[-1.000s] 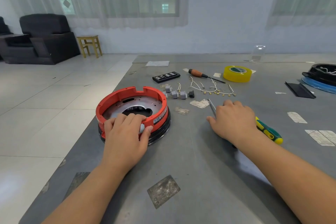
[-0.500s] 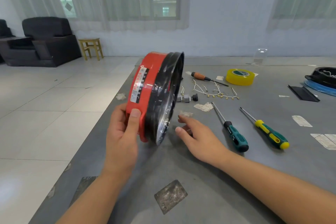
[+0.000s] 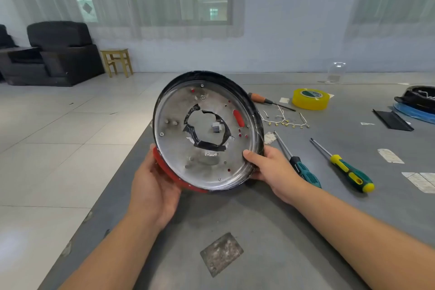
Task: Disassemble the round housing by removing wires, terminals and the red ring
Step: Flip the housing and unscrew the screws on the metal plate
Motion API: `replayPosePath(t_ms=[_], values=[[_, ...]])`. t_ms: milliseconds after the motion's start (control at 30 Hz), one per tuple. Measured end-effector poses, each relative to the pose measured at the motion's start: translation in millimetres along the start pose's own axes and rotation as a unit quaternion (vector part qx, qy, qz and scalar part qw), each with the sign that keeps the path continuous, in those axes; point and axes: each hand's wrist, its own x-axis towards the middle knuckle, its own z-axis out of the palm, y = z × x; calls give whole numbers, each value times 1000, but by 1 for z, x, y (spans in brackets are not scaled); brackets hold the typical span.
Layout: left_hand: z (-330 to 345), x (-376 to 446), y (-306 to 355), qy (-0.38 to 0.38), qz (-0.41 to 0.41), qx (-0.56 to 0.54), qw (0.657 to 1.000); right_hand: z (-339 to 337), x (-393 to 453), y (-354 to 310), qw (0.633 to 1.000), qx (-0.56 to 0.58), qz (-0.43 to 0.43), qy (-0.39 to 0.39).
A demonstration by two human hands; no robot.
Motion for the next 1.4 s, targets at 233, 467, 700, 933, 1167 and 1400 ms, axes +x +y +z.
replayPosePath(t_ms=[233,467,700,933,1167,1400], values=[[-7,6,-5,18,-22,48,998,-2,-3,6,997,-29,-46,58],[-8,6,-13,29,-17,146,989,5,-11,0,993,-44,-73,76],[-9,8,-14,37,-2,214,976,2,-13,-2,993,-50,-85,67],[-21,10,-11,88,51,373,922,-3,-23,-10,984,-110,-45,132],[-23,18,-17,72,48,284,955,-7,-33,-18,962,-232,10,144],[-21,12,-16,130,33,332,934,-19,-33,-43,909,-408,-16,82]])
